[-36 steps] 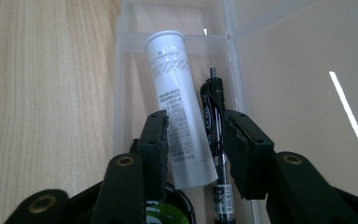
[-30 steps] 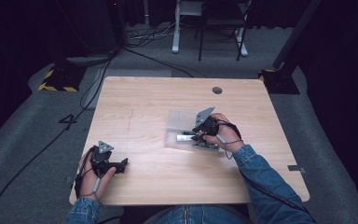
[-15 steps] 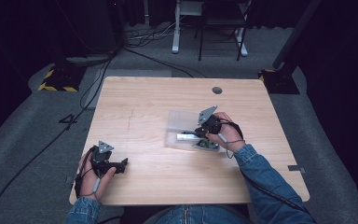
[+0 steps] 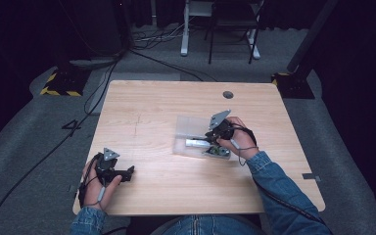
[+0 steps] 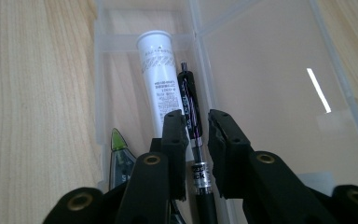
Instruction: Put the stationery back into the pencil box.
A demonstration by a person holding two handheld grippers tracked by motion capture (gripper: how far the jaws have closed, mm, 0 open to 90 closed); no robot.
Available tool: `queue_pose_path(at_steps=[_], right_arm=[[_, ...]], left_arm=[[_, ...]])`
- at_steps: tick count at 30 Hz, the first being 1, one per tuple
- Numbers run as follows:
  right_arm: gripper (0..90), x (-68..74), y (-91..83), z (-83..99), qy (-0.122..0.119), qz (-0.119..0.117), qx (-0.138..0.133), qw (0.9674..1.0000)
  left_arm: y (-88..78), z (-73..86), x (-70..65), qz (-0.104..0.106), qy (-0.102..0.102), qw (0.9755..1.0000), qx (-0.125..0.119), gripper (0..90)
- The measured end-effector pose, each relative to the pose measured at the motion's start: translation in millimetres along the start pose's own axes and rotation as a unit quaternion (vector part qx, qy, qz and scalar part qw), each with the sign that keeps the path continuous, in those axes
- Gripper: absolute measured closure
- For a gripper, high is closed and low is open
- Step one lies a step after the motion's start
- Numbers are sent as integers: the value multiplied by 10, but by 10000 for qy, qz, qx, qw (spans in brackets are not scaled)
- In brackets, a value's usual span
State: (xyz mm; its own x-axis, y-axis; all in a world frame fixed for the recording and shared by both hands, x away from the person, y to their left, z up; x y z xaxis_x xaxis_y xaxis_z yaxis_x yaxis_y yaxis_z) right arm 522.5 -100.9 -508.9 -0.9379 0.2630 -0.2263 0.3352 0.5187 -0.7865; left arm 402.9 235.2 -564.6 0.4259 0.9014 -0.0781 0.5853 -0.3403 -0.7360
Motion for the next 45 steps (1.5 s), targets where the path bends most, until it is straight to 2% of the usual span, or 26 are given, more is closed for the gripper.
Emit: queue_pose_path(at_steps=[8, 13, 19, 26, 32, 40, 45], right_arm=[[640, -8, -211, -52, 277, 89, -327, 9990], [536, -21, -382, -71, 631, 176, -636, 9958], [483, -25, -552, -21, 808, 256, -807, 9931], [428, -37, -719, 109, 1085, 369, -917, 9892], [375, -61, -859, 285, 1436, 549, -1009, 9829], [346, -74, -1033, 537, 1684, 782, -989, 9776], [340, -41, -1104, 684, 1779, 853, -908, 9761]], left_arm=[[10, -8, 0, 18, 8, 10000, 3, 33], [14, -11, 2, 30, 21, 10000, 5, 30], [16, -14, 2, 16, 12, 10000, 6, 29], [16, -14, 2, 15, 12, 10000, 6, 29], [19, -17, 5, 21, 32, 10000, 4, 28], [21, -20, 6, 26, 31, 10000, 2, 27], [25, -23, 9, 28, 46, 10000, 28, 23]])
Point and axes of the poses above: each handheld gripper's, and its own axes: y roughly forward along the jaws, z roughly out of its underside, x roughly to its left, the point moved 8 cm from there along y, roughly forward along the jaws, and after that the axes turned 4 degrees about z, right-handed, at the moved point
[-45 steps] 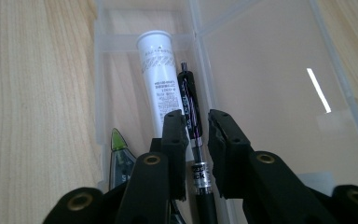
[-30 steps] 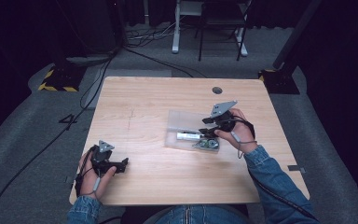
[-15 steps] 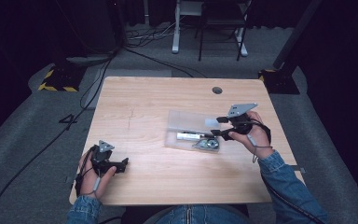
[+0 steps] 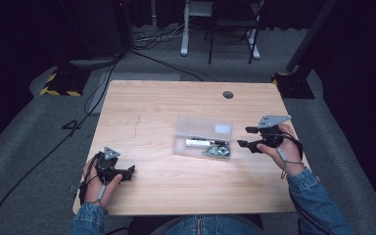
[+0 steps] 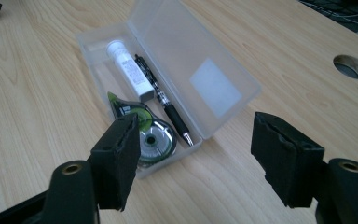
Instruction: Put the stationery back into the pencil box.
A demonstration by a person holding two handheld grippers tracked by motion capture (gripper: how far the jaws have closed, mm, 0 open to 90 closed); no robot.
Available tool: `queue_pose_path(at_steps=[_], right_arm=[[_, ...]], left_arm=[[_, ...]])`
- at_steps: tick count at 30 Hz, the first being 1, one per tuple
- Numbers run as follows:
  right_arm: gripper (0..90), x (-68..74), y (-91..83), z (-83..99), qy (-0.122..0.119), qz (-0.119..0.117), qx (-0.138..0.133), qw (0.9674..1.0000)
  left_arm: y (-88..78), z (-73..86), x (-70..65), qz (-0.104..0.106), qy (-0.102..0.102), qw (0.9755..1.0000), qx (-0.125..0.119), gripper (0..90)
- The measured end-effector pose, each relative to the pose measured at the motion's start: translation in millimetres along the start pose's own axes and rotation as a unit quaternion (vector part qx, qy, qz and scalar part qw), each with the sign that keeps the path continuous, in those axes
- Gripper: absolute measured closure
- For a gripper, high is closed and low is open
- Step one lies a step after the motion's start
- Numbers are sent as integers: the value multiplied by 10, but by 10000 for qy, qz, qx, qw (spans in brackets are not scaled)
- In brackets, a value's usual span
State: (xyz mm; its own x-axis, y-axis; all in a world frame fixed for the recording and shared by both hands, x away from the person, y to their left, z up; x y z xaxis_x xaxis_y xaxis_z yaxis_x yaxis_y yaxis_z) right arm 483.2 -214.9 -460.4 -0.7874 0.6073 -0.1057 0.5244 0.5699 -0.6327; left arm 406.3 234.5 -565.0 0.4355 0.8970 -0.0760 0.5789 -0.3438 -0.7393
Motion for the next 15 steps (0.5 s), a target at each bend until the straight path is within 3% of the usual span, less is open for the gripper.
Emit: queue_pose_path(at_steps=[15], right_arm=[[327, -70, -117, 459, 454, 188, 245, 9985]], left_arm=[[15, -13, -2, -2, -20, 10000, 2, 15]])
Point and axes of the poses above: each handheld gripper's, and its own axes: y roughly forward along the jaws, z roughly out of its underside, x roughly to its left, the point moved 8 cm from there along y, roughly forward along the jaws, and after that the axes turned 4 degrees about z, right-handed, at the moved point
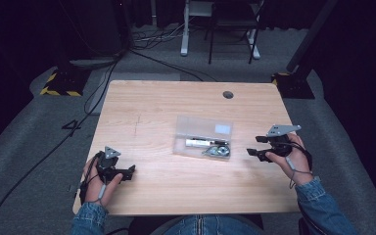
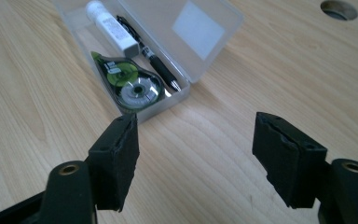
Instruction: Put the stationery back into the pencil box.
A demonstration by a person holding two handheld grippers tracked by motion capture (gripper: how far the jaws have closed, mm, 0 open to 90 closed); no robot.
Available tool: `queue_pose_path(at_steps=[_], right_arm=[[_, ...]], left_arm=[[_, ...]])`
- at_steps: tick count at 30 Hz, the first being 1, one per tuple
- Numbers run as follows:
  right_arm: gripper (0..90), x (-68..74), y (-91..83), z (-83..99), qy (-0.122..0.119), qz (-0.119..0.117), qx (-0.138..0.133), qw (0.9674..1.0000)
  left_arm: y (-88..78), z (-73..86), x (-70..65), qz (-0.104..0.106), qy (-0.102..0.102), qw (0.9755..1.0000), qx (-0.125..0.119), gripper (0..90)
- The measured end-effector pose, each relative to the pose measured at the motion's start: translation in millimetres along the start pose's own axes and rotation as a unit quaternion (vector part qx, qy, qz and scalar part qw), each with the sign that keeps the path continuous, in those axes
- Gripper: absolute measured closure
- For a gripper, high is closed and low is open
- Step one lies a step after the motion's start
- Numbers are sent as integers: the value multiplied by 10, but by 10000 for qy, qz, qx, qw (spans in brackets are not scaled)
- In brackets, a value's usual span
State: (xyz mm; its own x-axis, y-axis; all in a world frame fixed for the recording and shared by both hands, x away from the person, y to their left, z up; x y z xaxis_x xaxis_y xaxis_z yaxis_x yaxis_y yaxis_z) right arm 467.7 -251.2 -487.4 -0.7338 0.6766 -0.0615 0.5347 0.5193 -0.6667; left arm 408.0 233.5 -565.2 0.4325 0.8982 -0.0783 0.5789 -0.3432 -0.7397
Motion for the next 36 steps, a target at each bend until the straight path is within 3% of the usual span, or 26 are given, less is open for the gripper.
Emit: queue_pose_path(at_steps=[15, 21, 26, 30, 36], right_arm=[[289, -92, 248, 485, 277, 73, 386, 9988], [278, -92, 330, 563, 281, 59, 427, 9987], [217, -80, 382, 572, 215, 59, 266, 9994], [92, -73, 446, 573, 202, 140, 146, 9996], [63, -61, 460, 570, 150, 95, 166, 9997]], left_arm=[[1, 0, 0, 4, -1, 10000, -2, 14], [0, 0, 0, -1, 1, 10000, -2, 14], [4, -2, -3, 9, -4, 10000, 2, 12], [7, -3, -5, 10, -10, 10000, 6, 8], [8, -4, -4, 22, 5, 10000, 14, 6]])
Point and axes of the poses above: each handheld gripper's, and its own axes: y roughly forward along the jaws, z roughly out of its underside, x roughly to its left, the point moved 8 cm from there along y, roughly forward along the jaws, and after that the axes turned 4 degrees about z, right-handed, at the moved point
